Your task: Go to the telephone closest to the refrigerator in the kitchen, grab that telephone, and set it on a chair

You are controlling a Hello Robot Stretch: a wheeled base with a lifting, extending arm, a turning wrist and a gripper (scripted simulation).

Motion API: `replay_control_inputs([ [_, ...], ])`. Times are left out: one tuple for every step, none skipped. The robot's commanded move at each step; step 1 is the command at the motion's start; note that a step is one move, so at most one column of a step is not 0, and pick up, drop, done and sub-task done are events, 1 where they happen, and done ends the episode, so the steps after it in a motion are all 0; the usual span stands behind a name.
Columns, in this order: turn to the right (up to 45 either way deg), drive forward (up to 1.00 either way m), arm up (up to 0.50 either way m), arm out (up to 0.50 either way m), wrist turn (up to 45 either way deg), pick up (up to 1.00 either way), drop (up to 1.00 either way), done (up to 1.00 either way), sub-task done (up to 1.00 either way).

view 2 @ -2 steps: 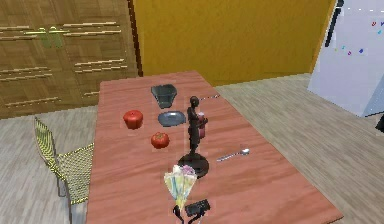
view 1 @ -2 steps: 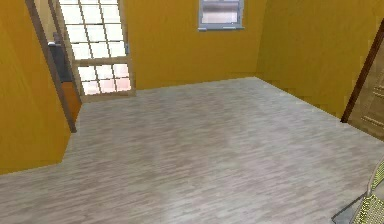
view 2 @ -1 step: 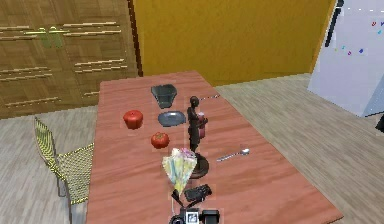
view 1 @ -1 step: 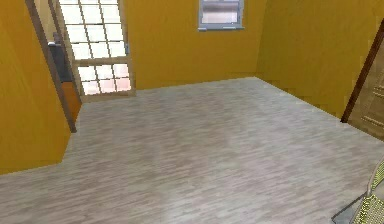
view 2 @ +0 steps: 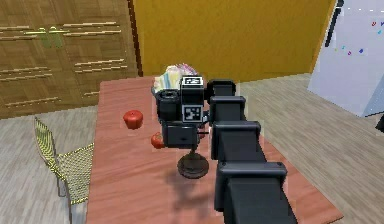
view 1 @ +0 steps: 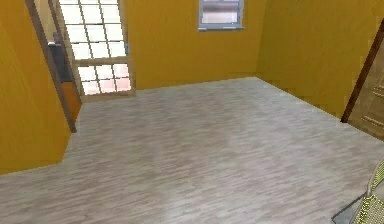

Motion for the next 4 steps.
replay_control_inputs([
  [0.0,0.00,0.00,0.00,-45.0,0.00,0.00,0.00,0.00],
  [0.0,0.00,0.00,0.00,-45.0,0.00,0.00,0.00,0.00],
  [0.0,0.00,0.00,0.00,-45.0,0.00,0.00,0.00,0.00],
  [0.0,0.00,0.00,-0.18,0.0,0.00,0.00,0.00,0.00],
])
